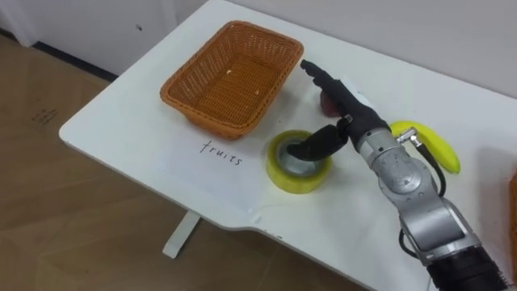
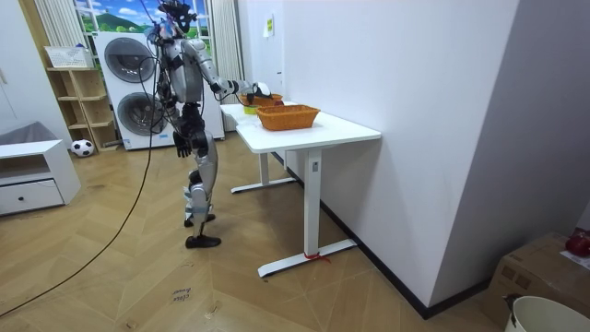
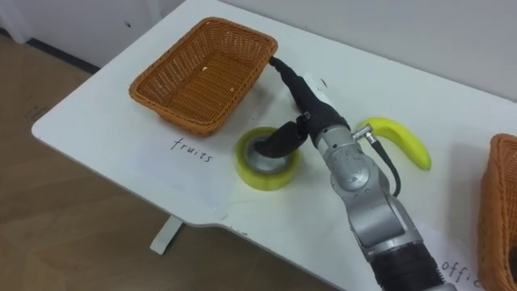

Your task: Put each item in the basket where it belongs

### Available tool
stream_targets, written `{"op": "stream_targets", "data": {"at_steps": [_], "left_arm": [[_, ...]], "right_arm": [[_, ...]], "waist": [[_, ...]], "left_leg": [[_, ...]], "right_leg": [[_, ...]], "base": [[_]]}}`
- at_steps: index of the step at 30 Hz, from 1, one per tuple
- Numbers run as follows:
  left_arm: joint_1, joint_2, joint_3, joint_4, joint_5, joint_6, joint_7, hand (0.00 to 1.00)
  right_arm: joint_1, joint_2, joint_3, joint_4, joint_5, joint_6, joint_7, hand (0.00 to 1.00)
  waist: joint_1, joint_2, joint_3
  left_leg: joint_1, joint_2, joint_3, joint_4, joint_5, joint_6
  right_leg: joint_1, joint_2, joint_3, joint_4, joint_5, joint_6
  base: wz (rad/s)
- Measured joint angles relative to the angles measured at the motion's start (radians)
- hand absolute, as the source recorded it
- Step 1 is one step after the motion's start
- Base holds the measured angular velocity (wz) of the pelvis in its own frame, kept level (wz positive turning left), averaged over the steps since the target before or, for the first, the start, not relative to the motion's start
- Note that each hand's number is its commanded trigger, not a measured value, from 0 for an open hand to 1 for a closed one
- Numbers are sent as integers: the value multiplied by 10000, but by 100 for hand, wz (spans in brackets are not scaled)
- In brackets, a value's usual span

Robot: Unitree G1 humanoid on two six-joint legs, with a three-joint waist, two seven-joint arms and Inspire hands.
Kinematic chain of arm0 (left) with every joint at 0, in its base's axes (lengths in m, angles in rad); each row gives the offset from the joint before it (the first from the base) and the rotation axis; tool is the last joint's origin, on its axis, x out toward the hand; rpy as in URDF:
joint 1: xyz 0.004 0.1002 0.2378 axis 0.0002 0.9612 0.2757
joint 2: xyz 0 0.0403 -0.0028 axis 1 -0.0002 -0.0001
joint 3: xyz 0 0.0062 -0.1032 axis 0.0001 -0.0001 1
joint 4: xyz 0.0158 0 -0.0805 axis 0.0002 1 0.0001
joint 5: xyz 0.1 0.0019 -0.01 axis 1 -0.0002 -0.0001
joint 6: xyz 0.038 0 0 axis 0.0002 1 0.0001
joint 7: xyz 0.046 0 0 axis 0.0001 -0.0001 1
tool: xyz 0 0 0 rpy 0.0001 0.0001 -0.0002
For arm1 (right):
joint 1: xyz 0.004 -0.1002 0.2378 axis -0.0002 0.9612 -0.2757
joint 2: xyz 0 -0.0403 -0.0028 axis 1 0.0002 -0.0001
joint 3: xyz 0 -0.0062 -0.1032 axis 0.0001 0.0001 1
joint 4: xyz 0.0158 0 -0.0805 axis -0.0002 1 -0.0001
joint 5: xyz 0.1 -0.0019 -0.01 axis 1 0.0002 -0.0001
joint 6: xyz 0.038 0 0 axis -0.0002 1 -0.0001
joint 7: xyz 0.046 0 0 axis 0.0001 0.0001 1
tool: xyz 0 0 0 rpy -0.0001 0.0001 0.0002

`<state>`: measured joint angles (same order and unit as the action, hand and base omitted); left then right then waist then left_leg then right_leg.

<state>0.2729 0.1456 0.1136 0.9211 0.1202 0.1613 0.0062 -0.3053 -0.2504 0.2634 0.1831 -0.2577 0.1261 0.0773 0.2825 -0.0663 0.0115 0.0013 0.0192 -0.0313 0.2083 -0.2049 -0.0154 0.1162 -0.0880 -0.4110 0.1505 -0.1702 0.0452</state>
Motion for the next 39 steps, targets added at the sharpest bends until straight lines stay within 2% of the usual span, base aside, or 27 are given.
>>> {"op": "stream_targets", "data": {"at_steps": [10,14,20,27,39], "left_arm": [[6,3,-4,-9,-6,0,16,0],[-4,5,1,-9,-6,1,21,0],[3,64,-133,10,-11,3,27,0],[-2,63,-182,10,-3,3,25,0],[-50,115,-189,11,-1,4,25,0]], "right_arm": [[3,-1,1,1,-283,0,0,0],[3,-8,10,0,-1031,60,27,0],[55,-186,384,7,-1281,77,125,0],[64,-244,692,114,-1410,91,164,0],[61,-246,692,116,-1496,286,280,0]], "waist": [[-53,11,6],[-33,3,-1],[-39,-26,-14],[-32,-177,47],[-21,-276,23]], "left_leg": [[-98,-1,-3,43,0,0],[-109,-3,-8,47,0,0],[-83,-2,-14,50,0,0],[-36,-3,-21,57,0,0],[-84,-3,-5,97,0,0]], "right_leg": [[-59,0,-1,-2,-1,2],[-87,-1,13,2,-1,1],[-70,-3,3,5,-1,1],[-14,-8,-8,2,-1,1],[-40,-11,-45,6,-1,1]], "base": [[0],[0],[0],[0],[0]]}}
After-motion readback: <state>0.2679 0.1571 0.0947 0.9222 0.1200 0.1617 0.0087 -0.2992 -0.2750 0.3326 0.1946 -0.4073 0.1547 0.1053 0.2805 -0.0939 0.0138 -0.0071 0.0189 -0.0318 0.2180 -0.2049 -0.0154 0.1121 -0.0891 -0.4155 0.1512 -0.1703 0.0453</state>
